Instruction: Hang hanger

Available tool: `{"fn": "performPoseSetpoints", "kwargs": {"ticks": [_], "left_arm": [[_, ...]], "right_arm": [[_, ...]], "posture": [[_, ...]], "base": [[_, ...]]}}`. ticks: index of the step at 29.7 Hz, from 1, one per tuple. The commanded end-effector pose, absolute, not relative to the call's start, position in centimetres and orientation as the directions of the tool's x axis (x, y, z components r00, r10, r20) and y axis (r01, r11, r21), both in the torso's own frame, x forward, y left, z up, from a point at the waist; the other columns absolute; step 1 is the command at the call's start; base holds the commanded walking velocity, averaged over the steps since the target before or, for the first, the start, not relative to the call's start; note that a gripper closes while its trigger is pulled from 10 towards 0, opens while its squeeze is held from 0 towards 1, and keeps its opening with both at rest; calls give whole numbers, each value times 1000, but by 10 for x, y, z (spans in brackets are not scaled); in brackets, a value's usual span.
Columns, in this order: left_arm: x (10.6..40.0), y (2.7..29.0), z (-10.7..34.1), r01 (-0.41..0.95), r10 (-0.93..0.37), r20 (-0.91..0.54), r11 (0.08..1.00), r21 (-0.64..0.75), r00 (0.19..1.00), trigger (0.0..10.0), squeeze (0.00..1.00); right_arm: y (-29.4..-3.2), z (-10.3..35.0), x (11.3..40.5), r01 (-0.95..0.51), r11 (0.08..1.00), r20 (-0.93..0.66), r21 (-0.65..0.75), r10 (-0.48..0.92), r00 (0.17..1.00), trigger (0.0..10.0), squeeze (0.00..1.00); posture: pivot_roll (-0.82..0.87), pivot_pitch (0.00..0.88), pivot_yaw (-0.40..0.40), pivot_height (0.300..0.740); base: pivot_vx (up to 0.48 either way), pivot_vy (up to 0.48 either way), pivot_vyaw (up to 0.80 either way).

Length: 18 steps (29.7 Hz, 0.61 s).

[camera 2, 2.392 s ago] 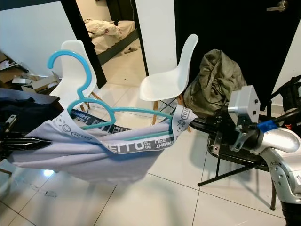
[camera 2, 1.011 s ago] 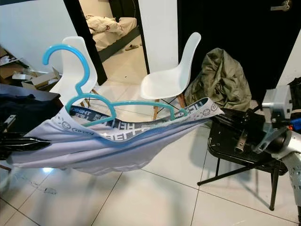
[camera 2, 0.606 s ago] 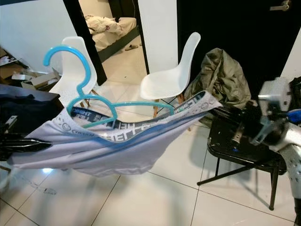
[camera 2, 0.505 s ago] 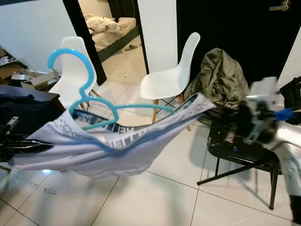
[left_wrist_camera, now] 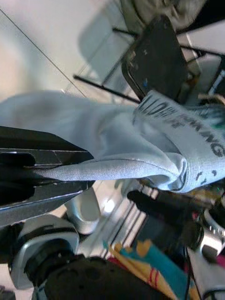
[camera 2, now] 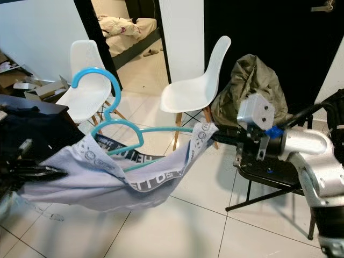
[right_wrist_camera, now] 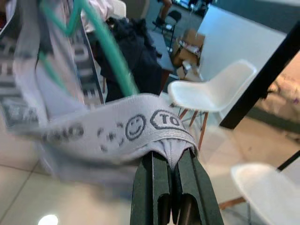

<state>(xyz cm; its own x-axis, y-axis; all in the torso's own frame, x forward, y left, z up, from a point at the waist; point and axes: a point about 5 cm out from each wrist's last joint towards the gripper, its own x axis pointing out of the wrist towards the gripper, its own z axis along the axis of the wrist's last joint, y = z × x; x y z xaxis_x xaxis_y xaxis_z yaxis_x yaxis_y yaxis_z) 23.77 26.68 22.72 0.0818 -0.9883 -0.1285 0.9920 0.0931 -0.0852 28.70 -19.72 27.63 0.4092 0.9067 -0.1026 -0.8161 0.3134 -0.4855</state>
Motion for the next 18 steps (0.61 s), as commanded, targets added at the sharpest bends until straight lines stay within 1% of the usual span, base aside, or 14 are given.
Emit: {"fn": "performPoseSetpoints", "kwargs": {"ticks": [1, 2, 4, 5, 6, 8, 10, 11, 14, 15, 17, 18], "left_arm": [[236, 259, 217, 991, -989, -141, 61, -118, 44, 0, 0], [237, 256, 210, 991, -986, -159, 67, -119, 48, 0, 0], [237, 256, 210, 991, -986, -159, 67, -119, 48, 0, 0], [239, 253, 204, 990, -983, -174, 76, -116, 55, 0, 0], [239, 253, 204, 990, -983, -174, 76, -116, 55, 0, 0], [243, 245, 190, 990, -973, -215, 108, -95, 85, 0, 0], [247, 238, 183, 989, -970, -214, 129, -70, 112, 0, 0], [247, 238, 183, 989, -970, -214, 129, -70, 112, 0, 0], [251, 232, 183, 988, -973, -191, 144, -50, 132, 0, 0], [251, 232, 183, 988, -973, -191, 144, -50, 132, 0, 0], [252, 229, 183, 989, -973, -184, 145, -39, 136, 0, 0], [252, 229, 183, 989, -973, -184, 145, -39, 136, 0, 0]], "right_arm": [[-191, 284, 286, -821, 276, -88, -500, 927, 365, 0, 0], [-187, 292, 285, -822, 263, -63, -505, 939, 339, 0, 0], [-187, 292, 285, -822, 263, -63, -505, 939, 339, 0, 0], [-185, 298, 285, -821, 253, -41, -511, 947, 318, 0, 0], [-185, 298, 285, -821, 253, -41, -511, 947, 318, 0, 0], [-179, 308, 283, -820, 221, -25, -528, 961, 276, 0, 0], [-172, 305, 280, -828, 169, -63, -534, 969, 239, 0, 0], [-172, 305, 280, -828, 169, -63, -534, 969, 239, 0, 0], [-159, 295, 276, -846, 110, -98, -522, 977, 187, 0, 0], [-159, 295, 276, -846, 110, -98, -522, 977, 187, 0, 0], [-149, 291, 272, -859, 78, -95, -506, 985, 146, 0, 0], [-149, 291, 272, -859, 78, -95, -506, 985, 146, 0, 0]], "posture": [[-20, 18, 80, 740], [-22, 14, 79, 740], [-22, 14, 79, 740], [-23, 13, 78, 740], [-23, 13, 78, 740], [-26, 12, 75, 740], [-27, 14, 75, 740], [-27, 14, 75, 740], [-27, 16, 74, 740], [-27, 16, 74, 740], [-28, 19, 73, 740], [-28, 19, 73, 740]], "base": [[0, 0, 0], [0, 0, 0], [0, 0, 0], [0, 0, 0], [0, 0, 0], [0, 0, 0], [0, 0, 0], [0, 0, 0], [0, 0, 0], [0, 0, 0], [0, 0, 0], [0, 0, 0]]}}
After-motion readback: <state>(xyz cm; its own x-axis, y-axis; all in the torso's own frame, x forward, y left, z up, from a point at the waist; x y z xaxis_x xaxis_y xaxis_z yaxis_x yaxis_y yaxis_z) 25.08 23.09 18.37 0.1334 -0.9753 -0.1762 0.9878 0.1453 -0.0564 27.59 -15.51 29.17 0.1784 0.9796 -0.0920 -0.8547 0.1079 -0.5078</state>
